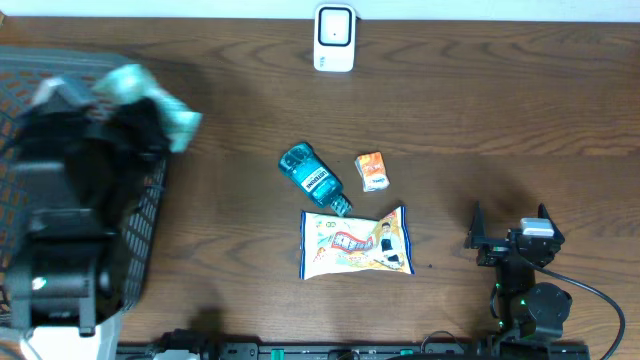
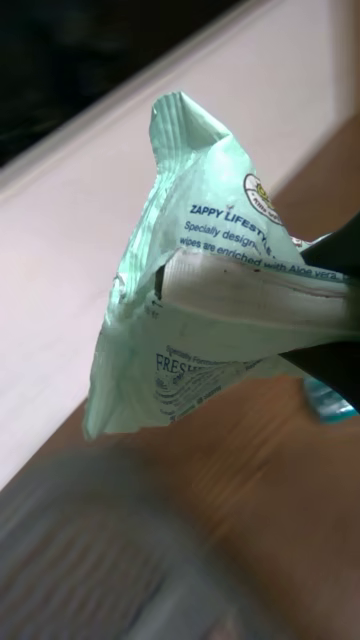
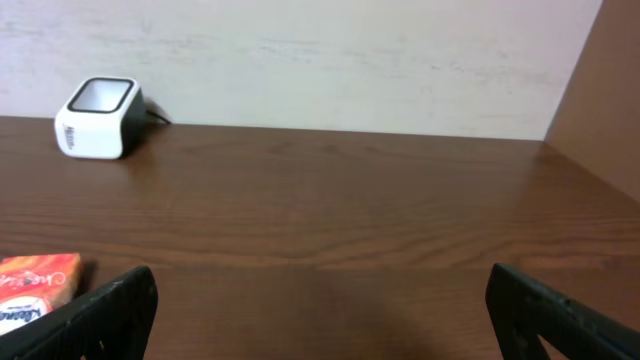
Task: Scan the item barcode
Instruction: 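Carry the mint-green pouch out and set it right of the orange package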
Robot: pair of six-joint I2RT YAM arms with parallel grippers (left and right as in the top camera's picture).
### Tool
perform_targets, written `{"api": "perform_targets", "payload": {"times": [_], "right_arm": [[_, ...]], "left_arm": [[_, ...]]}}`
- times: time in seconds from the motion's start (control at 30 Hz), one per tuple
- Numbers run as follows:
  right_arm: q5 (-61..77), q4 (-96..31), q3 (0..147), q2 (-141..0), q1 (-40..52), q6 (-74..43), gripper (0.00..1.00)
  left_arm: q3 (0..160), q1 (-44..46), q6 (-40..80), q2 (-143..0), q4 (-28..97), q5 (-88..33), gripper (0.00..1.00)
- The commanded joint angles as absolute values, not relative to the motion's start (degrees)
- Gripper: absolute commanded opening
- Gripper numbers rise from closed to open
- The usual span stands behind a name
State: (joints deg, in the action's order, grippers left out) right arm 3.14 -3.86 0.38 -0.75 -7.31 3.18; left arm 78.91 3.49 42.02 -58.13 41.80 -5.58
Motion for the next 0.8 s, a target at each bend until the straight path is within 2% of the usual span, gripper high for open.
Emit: {"api": "perform_targets", "payload": {"times": [0.0, 0.23, 0.4, 0.77], "right_arm": [[3.2, -4.1, 0.3, -0.7, -7.1, 3.0, 0.99], [3.2, -4.1, 0.3, -0.7, -7.1, 3.0, 0.99], [3.2, -4.1, 0.3, -0.7, -7.1, 3.0, 0.99], [3.2, -4.1, 0.3, -0.7, -7.1, 3.0, 0.99]], "left_arm": [[79.4, 15.8, 41.8, -63.1, 40.9, 1.6, 0.08], [79.4, 35.1, 41.7, -81.7, 29.5, 3.7, 0.07], [79.4, 42.9, 42.3, -96.3, 20.5, 3.7, 0.07], [79.4, 51.9, 45.3, -115.4, 10.5, 3.7, 0.08]]}}
